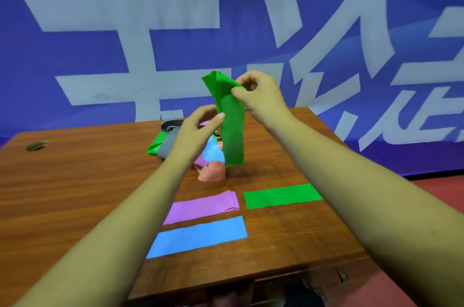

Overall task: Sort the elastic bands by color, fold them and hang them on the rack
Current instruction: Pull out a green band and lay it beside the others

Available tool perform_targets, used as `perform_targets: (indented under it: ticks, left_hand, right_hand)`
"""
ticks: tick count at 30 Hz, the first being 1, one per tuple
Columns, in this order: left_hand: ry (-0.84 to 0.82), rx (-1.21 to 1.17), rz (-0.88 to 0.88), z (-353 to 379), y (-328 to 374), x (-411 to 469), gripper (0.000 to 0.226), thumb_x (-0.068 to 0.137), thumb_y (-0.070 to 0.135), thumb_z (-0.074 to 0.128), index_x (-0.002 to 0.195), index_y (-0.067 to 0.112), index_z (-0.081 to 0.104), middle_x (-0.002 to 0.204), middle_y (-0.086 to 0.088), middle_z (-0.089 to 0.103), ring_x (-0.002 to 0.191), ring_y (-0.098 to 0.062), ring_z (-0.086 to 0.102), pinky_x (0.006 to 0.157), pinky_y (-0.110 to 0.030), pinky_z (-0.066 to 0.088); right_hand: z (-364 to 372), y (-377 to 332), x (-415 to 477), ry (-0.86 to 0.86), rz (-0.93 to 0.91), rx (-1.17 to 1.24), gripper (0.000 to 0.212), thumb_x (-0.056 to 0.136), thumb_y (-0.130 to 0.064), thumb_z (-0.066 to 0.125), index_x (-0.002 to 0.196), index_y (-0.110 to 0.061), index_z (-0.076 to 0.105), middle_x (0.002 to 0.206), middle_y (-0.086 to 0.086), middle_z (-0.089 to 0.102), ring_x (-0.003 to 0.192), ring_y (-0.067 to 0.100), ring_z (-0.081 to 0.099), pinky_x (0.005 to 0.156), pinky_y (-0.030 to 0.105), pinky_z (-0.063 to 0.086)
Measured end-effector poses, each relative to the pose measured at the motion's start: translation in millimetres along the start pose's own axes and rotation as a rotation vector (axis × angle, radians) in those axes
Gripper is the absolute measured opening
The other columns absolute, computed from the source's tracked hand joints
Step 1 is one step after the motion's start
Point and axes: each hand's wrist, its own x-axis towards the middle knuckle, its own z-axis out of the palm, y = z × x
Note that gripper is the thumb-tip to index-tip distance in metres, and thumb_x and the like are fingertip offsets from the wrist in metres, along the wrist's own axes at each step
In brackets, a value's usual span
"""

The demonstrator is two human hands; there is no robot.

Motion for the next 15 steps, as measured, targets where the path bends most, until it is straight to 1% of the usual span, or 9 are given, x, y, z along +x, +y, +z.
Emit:
perform_targets:
  ticks: [2, 3, 5, 8, 9, 11, 12, 13, 15]
  left_hand:
    - [-0.03, -0.068, 0.038, 0.3, 25.5, -7.4, 0.018, 0.094, 0.016, 0.062, 0.108, 0.005, 0.067, 0.099, -0.001, 0.069, 0.08, 0.003, 0.06, 0.073, -0.009, 0.045]
    - [-0.045, -0.105, 0.044, 0.9, 34.7, -10.3, 0.015, 0.094, 0.013, 0.062, 0.104, 0.003, 0.067, 0.093, -0.003, 0.068, 0.074, 0.001, 0.059, 0.068, -0.009, 0.045]
    - [-0.103, -0.166, 0.028, 1.8, 46.0, -14.9, 0.011, 0.092, 0.007, 0.063, 0.102, 0.004, 0.065, 0.092, -0.006, 0.068, 0.079, -0.005, 0.061, 0.072, -0.015, 0.05]
    - [-0.289, -0.17, -0.067, 4.0, 42.1, -26.1, 0.018, 0.089, 0.006, 0.067, 0.106, 0.009, 0.066, 0.098, -0.008, 0.073, 0.088, -0.012, 0.065, 0.083, -0.029, 0.053]
    - [-0.35, -0.135, -0.102, 5.7, 37.3, -32.1, 0.019, 0.089, 0.006, 0.067, 0.108, 0.009, 0.067, 0.098, -0.007, 0.074, 0.087, -0.009, 0.066, 0.082, -0.027, 0.054]
    - [-0.425, -0.053, -0.15, 7.5, 27.5, -46.9, 0.02, 0.09, 0.002, 0.065, 0.108, 0.009, 0.068, 0.089, 0.008, 0.074, 0.078, 0.002, 0.067, 0.072, -0.015, 0.052]
    - [-0.439, -0.037, -0.177, 7.1, 22.7, -53.6, 0.02, 0.091, 0.002, 0.063, 0.107, 0.011, 0.068, 0.087, 0.012, 0.075, 0.078, 0.003, 0.068, 0.07, -0.014, 0.051]
    - [-0.447, -0.041, -0.214, 5.4, 17.7, -58.7, 0.021, 0.092, 0.003, 0.062, 0.108, 0.013, 0.069, 0.091, 0.011, 0.076, 0.083, 0.001, 0.069, 0.074, -0.015, 0.052]
    - [-0.452, -0.065, -0.286, -3.6, 6.0, -65.4, 0.024, 0.093, 0.007, 0.061, 0.113, 0.016, 0.069, 0.103, 0.004, 0.075, 0.095, -0.009, 0.069, 0.083, -0.025, 0.053]
  right_hand:
    - [-9.1, -14.8, -3.7, -0.013, 0.005, 0.02, 0.007, 0.079, -0.005, 0.066, 0.079, -0.012, 0.063, 0.064, -0.007, 0.057, 0.063, 0.009, 0.052, 0.063, 0.031, 0.048]
    - [-13.5, -21.3, -6.5, -0.019, 0.01, 0.036, 0.009, 0.078, -0.005, 0.067, 0.078, -0.013, 0.063, 0.065, -0.006, 0.058, 0.064, 0.011, 0.053, 0.063, 0.032, 0.048]
    - [-21.8, -32.1, -11.8, -0.008, 0.022, 0.078, 0.013, 0.078, -0.004, 0.068, 0.074, -0.015, 0.062, 0.065, -0.003, 0.057, 0.066, 0.014, 0.053, 0.064, 0.037, 0.049]
    - [-31.9, -44.9, -17.6, 0.046, 0.063, 0.14, 0.017, 0.079, -0.003, 0.068, 0.071, -0.016, 0.06, 0.065, -0.001, 0.055, 0.069, 0.017, 0.053, 0.068, 0.05, 0.055]
    - [-34.9, -48.4, -19.4, 0.07, 0.087, 0.15, 0.016, 0.079, -0.004, 0.068, 0.071, -0.015, 0.06, 0.065, -0.001, 0.055, 0.069, 0.017, 0.054, 0.069, 0.052, 0.055]
    - [-40.1, -50.7, -21.6, 0.109, 0.137, 0.139, 0.011, 0.079, -0.006, 0.068, 0.073, -0.013, 0.062, 0.068, 0.002, 0.058, 0.07, 0.018, 0.059, 0.069, 0.053, 0.056]
    - [-42.3, -50.1, -22.7, 0.123, 0.162, 0.126, 0.007, 0.078, -0.008, 0.067, 0.075, -0.012, 0.063, 0.071, 0.004, 0.061, 0.072, 0.021, 0.063, 0.068, 0.055, 0.058]
    - [-44.4, -48.5, -24.0, 0.136, 0.184, 0.109, 0.004, 0.076, -0.01, 0.067, 0.074, -0.011, 0.063, 0.073, 0.007, 0.062, 0.075, 0.026, 0.067, 0.067, 0.056, 0.058]
    - [-48.6, -42.9, -27.1, 0.165, 0.225, 0.071, 0.006, 0.071, -0.015, 0.065, 0.068, -0.014, 0.06, 0.074, 0.01, 0.064, 0.082, 0.035, 0.07, 0.065, 0.056, 0.059]
